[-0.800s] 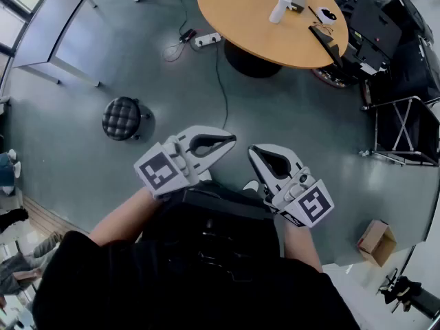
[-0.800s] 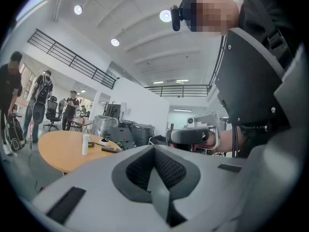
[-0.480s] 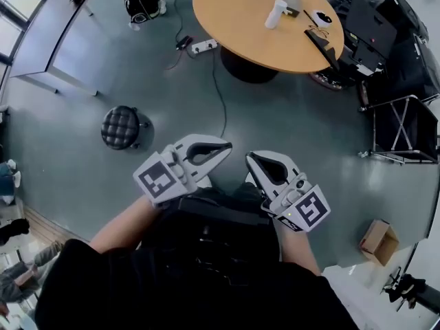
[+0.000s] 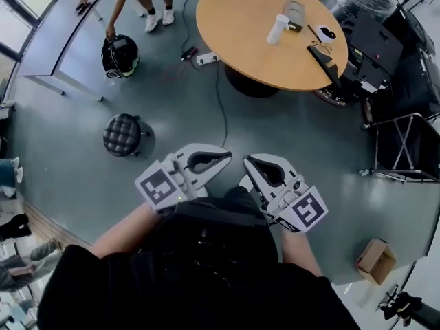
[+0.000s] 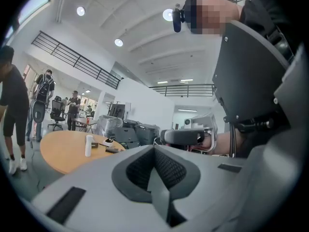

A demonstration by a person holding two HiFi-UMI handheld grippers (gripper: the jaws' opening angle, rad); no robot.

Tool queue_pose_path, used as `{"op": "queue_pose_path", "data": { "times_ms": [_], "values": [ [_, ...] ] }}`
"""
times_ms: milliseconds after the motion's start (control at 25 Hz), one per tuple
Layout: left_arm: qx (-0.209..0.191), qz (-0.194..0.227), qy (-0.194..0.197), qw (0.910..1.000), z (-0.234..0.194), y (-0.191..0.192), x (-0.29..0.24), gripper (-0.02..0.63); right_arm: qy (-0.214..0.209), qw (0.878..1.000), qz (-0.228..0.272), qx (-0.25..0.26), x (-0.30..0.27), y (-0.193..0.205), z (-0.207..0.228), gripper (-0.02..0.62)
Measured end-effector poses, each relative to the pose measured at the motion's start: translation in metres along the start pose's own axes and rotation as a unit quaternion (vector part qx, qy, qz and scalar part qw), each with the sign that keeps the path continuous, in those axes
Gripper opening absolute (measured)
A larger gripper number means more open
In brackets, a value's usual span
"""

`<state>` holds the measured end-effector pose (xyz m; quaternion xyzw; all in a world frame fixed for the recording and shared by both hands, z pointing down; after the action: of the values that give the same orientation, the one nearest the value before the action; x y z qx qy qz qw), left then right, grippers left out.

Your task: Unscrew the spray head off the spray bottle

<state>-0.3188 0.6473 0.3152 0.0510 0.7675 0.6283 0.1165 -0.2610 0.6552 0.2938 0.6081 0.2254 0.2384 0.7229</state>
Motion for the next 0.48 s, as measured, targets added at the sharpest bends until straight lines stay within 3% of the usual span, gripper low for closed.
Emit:
{"op": "queue_pose_path", "data": {
  "times_ms": [480],
  "values": [
    [0.005, 0.003, -0.043, 0.999, -0.028, -0.033, -0.136, 0.009, -0.043, 0.999, 0.008, -0.003, 0.062, -0.026, 0.123, 0.005]
  ]
}}
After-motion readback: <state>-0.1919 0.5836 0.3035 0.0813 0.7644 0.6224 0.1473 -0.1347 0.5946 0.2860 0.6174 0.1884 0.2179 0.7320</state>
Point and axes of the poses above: the fingertips, and each gripper's own axes: x backward along the fingers, z to its right, y out of its underside, the point moved 2 cm from there along x, backward along the fingers, and after that the axes turned 2 degrees about -z, right-handed, at the moved point
